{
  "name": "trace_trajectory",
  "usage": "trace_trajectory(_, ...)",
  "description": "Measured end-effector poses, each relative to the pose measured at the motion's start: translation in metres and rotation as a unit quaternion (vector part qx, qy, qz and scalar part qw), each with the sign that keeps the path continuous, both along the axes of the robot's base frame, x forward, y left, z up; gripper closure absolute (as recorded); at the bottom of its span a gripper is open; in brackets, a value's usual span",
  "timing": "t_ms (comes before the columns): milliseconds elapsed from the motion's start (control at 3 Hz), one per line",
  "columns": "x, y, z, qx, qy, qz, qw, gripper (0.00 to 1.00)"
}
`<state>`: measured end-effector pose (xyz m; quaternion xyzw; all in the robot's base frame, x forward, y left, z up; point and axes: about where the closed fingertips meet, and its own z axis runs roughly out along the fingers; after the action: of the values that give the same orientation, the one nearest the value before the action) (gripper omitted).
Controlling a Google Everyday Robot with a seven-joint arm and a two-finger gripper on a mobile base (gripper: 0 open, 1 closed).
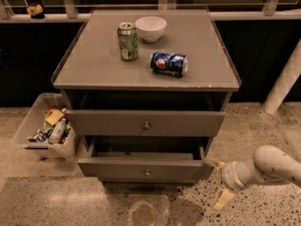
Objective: Close middle drawer
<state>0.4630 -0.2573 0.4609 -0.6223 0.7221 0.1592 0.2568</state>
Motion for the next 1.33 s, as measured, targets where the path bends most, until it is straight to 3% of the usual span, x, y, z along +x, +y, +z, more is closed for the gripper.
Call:
trace_trajectory(667,-0.013,-0.006,-0.045,0.017,0.058,-0.008,0.9981,0.00)
trace_trajectory(1000,0.002,-0.016,-0.059,0.012,0.075,-0.005,0.9971,0.00)
trace_trajectory(1333,0.049,-0.038,-0.050,0.002,0.044,-0.023,0.9988,0.00)
